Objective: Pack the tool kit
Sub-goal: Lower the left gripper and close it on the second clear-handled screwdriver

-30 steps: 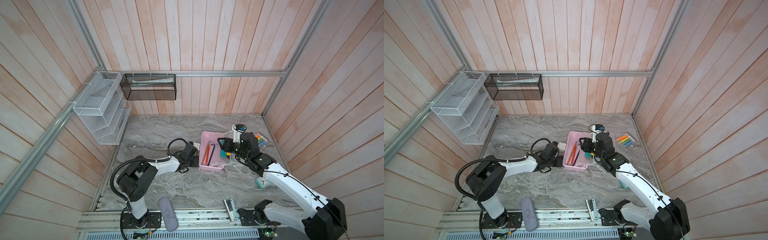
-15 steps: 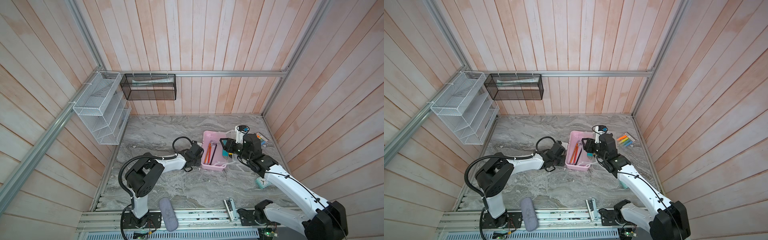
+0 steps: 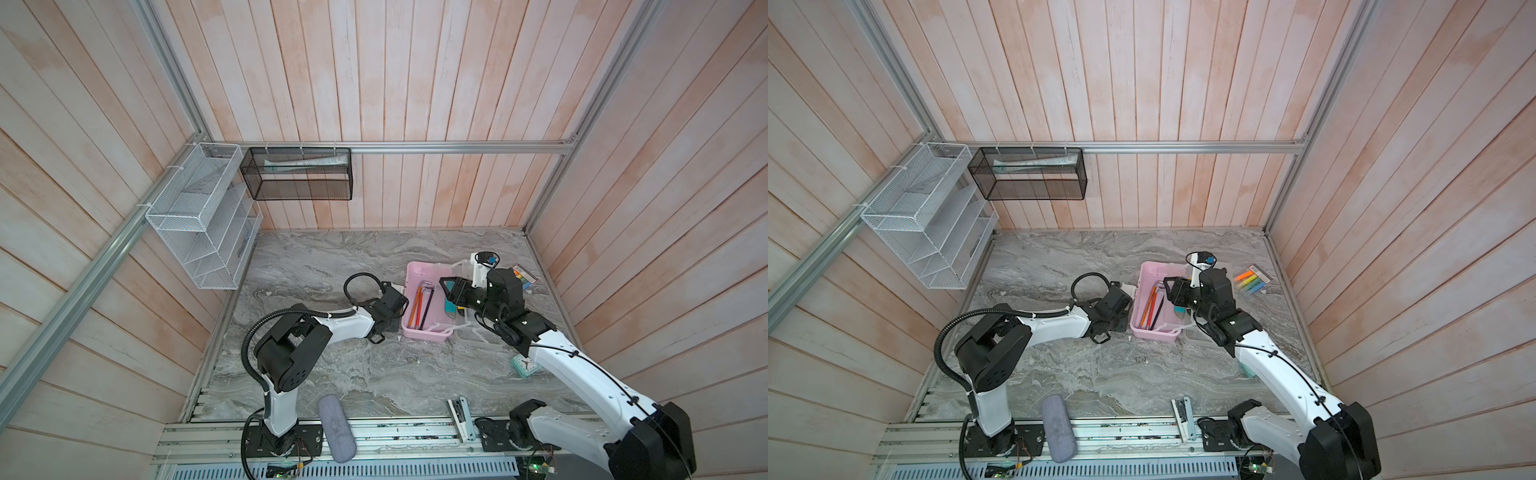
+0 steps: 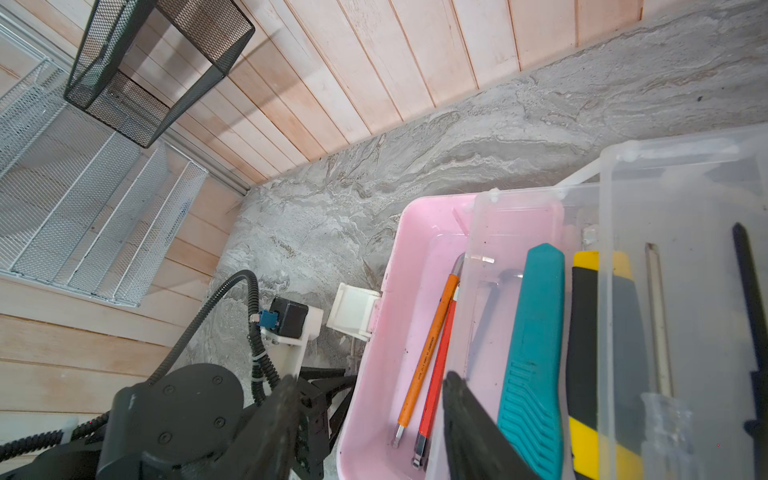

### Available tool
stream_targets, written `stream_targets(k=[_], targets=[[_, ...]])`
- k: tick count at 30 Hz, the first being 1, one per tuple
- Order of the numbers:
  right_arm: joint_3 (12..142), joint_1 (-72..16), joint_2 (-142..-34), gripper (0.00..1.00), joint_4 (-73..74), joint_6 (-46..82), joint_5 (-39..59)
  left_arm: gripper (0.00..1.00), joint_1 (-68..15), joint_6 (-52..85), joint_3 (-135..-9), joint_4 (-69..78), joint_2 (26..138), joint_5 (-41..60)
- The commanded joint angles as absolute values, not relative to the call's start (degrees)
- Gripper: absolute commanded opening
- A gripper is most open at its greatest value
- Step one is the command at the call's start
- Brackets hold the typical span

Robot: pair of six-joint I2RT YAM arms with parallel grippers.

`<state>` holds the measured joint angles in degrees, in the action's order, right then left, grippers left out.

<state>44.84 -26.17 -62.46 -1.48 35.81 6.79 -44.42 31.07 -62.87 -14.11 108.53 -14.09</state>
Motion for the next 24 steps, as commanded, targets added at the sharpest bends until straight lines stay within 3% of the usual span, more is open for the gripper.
stream_targets(k=[1, 12, 24], targets=[[44.3, -25.9, -61.8, 0.54, -0.6, 36.1, 7.6, 0.27, -44.6, 32.1, -60.4, -16.5, 109.1, -15.2], [44.3, -25.8, -61.8, 0.54, -0.3, 36.1, 7.9, 0.0, -44.1, 32.9, -58.2, -17.9, 104.7, -15.4], [45.2, -23.9, -59.3, 0.54, -1.5, 36.6, 8.2, 0.0, -44.3, 32.9, -60.4, -24.3, 86.1, -10.8]])
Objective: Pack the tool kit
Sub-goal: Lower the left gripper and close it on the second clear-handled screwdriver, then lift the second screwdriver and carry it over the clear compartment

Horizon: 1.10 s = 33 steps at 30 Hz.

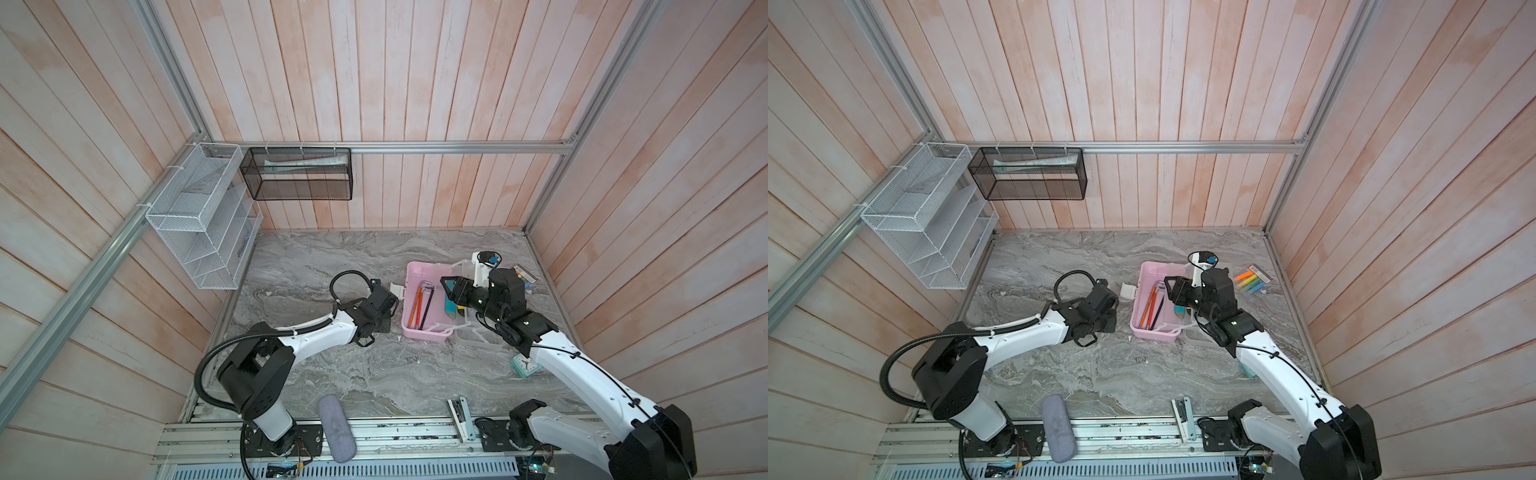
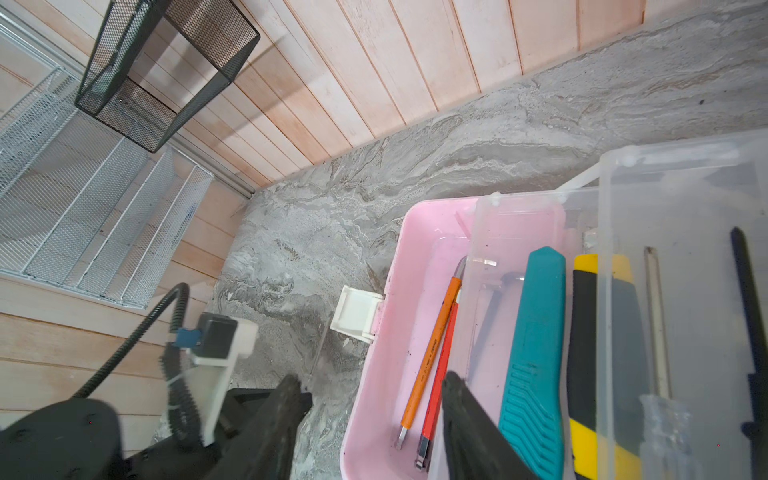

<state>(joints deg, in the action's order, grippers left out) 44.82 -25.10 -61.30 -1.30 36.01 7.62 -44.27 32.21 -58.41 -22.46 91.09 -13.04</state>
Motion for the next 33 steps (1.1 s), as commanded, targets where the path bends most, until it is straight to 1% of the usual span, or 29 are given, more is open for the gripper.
stream_targets(k=[1, 4, 7, 12, 16, 17, 22, 27, 33], targets=[[45.3, -23.4, -58.7, 0.54, -1.9, 36.6, 8.0, 0.0, -44.3, 33.3, -61.1, -23.8, 84.7, -9.4], [45.7, -20.5, -56.1, 0.54, -3.3, 37.1, 6.9, 0.0, -45.4, 35.4, -64.3, -20.3, 82.4, -5.4], [45.9, -16.5, -53.9, 0.54, -5.4, 38.3, 5.5, 0.0, -47.7, 37.5, -69.0, -15.1, 84.1, -3.3], [45.2, -9.4, -49.6, 0.54, -8.5, 40.3, 4.7, 0.0, -52.3, 39.4, -80.5, -9.9, 94.7, -2.8], [44.6, -5.4, -45.4, 0.54, -9.8, 40.9, 4.2, 0.0, -54.2, 42.2, -86.5, -5.8, 102.4, -1.8], [44.7, -4.6, -44.7, 0.54, -10.5, 40.6, 4.2, 0.0, -56.3, 42.6, -88.5, -5.0, 104.8, -1.7], [45.8, -2.3, -42.1, 0.54, -12.8, 39.3, 3.3, 0.0, -59.2, 44.9, -98.8, -4.4, 115.0, -0.8], [46.5, -1.7, -41.2, 0.55, -13.6, 38.0, 3.1, 0.0, -60.2, 47.4, -107.3, -6.0, 123.1, 0.6], [46.1, -1.2, -40.9, 0.55, -13.4, 37.2, 3.4, 0.0, -60.7, 49.6, -110.7, -7.2, 127.3, -0.1]])
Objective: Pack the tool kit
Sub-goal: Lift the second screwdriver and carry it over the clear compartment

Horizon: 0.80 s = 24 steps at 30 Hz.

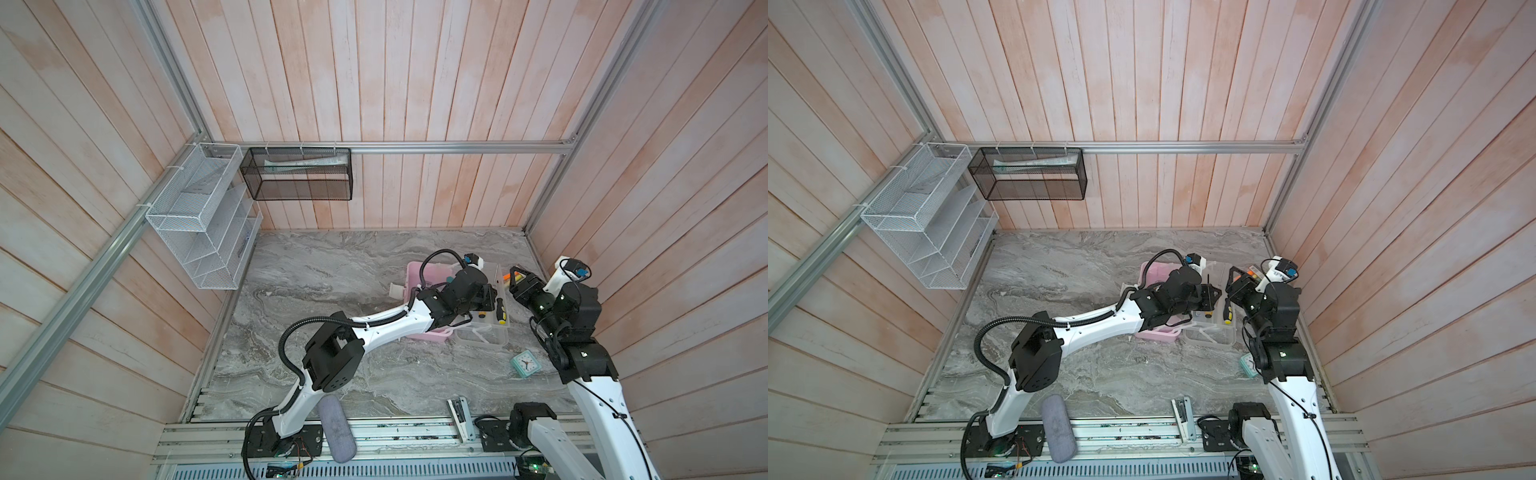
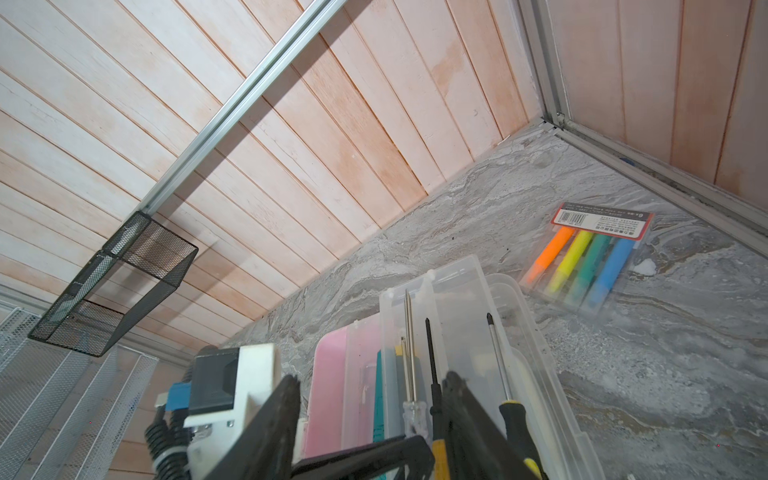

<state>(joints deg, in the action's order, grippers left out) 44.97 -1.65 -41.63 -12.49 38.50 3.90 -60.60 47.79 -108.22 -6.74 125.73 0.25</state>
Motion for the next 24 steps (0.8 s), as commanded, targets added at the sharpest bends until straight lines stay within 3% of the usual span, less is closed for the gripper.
stream_targets(k=[1, 24], targets=[[45.9, -1.2, -40.8, 0.54, -13.3, 37.2, 3.7, 0.0, -60.6, 50.0, -111.2, -7.7, 127.9, -0.2], [42.1, -0.4, -39.6, 0.55, -11.4, 37.7, 7.1, 0.0, -61.2, 51.4, -114.9, -9.0, 134.5, -0.1]])
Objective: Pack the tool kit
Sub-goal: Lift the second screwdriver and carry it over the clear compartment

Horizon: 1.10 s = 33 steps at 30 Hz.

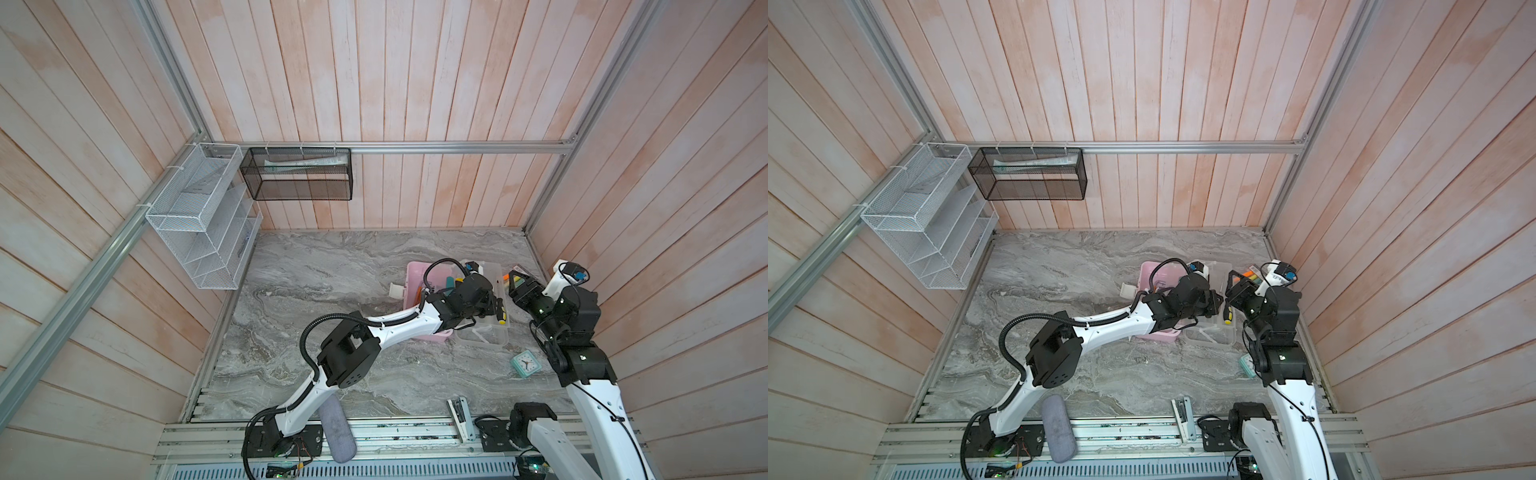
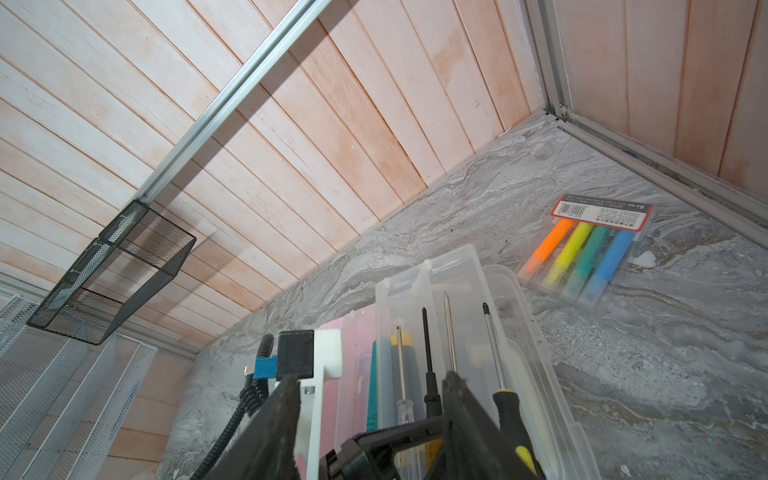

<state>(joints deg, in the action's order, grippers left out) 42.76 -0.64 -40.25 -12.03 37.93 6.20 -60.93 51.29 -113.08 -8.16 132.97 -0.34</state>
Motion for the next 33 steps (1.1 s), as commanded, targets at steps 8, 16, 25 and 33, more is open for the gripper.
stream_targets(k=[8, 16, 25, 33], targets=[[42.0, -0.3, -40.1, 0.58, -10.5, 37.7, 8.0, 0.2, -61.1, 50.5, -114.7, -9.1, 134.3, 0.6], [43.0, -0.2, -40.5, 0.6, -10.8, 37.6, 8.7, 0.29, -60.4, 50.3, -114.8, -9.0, 134.3, 2.4], [43.4, -0.3, -41.8, 0.6, -10.3, 37.3, 10.3, 0.29, -58.5, 46.3, -108.8, -3.8, 129.1, 3.0], [42.1, -0.3, -43.5, 0.6, -8.3, 38.4, 15.4, 0.29, -56.8, 35.1, -98.6, -0.7, 117.1, -4.8]])
